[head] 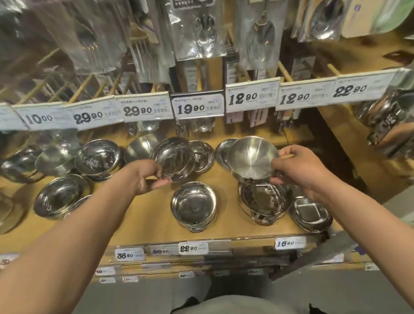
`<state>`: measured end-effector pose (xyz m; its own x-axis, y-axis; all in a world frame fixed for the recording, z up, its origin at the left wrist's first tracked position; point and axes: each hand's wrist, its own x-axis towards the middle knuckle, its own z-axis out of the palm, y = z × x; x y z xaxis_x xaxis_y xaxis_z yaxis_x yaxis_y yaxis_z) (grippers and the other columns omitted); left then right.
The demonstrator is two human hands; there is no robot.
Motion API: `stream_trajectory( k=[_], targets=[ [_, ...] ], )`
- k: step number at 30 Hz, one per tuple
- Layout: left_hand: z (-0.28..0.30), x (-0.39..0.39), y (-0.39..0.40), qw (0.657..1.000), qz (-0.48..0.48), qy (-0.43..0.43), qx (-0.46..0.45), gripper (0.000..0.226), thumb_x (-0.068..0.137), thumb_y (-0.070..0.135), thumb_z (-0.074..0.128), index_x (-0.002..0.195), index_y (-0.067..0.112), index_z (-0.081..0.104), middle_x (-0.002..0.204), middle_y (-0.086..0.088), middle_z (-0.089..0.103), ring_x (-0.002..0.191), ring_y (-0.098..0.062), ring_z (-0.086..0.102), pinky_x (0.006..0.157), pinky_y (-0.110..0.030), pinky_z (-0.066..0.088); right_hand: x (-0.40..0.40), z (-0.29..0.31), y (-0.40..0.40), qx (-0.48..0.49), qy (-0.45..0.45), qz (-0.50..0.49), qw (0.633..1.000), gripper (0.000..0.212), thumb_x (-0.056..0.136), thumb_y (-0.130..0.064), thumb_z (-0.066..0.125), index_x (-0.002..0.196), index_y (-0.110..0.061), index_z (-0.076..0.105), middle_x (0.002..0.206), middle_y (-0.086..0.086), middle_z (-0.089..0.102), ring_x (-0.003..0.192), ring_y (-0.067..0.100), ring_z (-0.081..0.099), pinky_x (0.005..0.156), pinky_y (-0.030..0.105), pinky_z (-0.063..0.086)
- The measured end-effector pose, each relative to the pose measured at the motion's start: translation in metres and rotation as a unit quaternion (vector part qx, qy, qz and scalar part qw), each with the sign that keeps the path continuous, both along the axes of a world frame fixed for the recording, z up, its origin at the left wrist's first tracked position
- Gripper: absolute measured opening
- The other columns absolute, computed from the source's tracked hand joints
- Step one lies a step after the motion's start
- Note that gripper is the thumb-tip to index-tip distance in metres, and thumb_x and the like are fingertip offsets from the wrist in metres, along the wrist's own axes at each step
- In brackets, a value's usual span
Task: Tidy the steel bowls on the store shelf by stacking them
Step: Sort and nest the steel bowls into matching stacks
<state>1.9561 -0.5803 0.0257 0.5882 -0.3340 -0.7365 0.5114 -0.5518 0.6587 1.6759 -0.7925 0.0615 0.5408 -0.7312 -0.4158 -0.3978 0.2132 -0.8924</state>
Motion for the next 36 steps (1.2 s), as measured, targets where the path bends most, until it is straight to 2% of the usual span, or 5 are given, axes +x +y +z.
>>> stream_trajectory(
  k=[9, 14, 20, 24, 36],
  targets=[
    [0.011, -0.026, 0.075, 0.995, 0.073, -0.056, 0.022, 0.016, 0.098, -0.009, 0.046, 0.111, -0.006, 0.055, 0.103, -0.021, 0.059, 0.07, -0.022, 0.063, 0.042, -0.022, 0.056, 0.046, -0.011, 0.029, 0.033, -0.01, 0.127, 0.991, 0.028, 0.089, -0.005, 0.071, 0.114, -0.009, 0.062, 0.112, 0.013, 0.071, 0.088, 0.026, 0.077, 0.08, 0.036, 0.063],
    [-0.006, -0.043, 0.103, 0.987, 0.145, -0.071, 0.029, 0.02, 0.096, -0.007, 0.052, 0.116, -0.008, 0.053, 0.084, -0.017, 0.063, 0.058, -0.021, 0.065, 0.041, -0.024, 0.056, 0.067, -0.013, 0.046, 0.042, -0.024, 0.17, 0.984, 0.02, 0.091, -0.001, 0.067, 0.11, -0.003, 0.067, 0.105, 0.013, 0.074, 0.085, 0.018, 0.077, 0.069, 0.025, 0.062],
    [-0.038, -0.054, 0.113, 0.973, 0.195, -0.112, 0.057, 0.036, 0.092, -0.009, 0.058, 0.127, -0.011, 0.05, 0.124, -0.025, 0.06, 0.065, -0.025, 0.069, 0.047, -0.027, 0.059, 0.082, -0.011, 0.051, 0.052, -0.028, 0.198, 0.978, 0.014, 0.091, 0.001, 0.065, 0.105, -0.001, 0.067, 0.097, 0.016, 0.075, 0.077, 0.016, 0.077, 0.06, 0.02, 0.06],
    [-0.055, -0.06, 0.116, 0.97, 0.203, -0.116, 0.06, 0.04, 0.094, -0.005, 0.058, 0.132, -0.004, 0.05, 0.127, -0.024, 0.059, 0.065, -0.026, 0.07, 0.047, -0.026, 0.058, 0.086, -0.012, 0.052, 0.054, -0.018, 0.202, 0.978, 0.012, 0.092, 0.002, 0.065, 0.104, 0.001, 0.067, 0.1, 0.019, 0.073, 0.074, 0.016, 0.077, 0.058, 0.019, 0.059],
    [-0.076, -0.068, 0.113, 0.969, 0.219, -0.085, 0.072, 0.044, 0.091, 0.003, 0.068, 0.131, 0.0, 0.049, 0.111, -0.024, 0.067, 0.056, -0.026, 0.069, 0.042, -0.027, 0.057, 0.083, -0.027, 0.056, 0.071, 0.004, 0.181, 0.981, 0.046, 0.091, 0.005, 0.064, 0.136, 0.002, 0.054, 0.111, 0.022, 0.069, 0.079, 0.024, 0.077, 0.057, 0.023, 0.061]
  ],
)
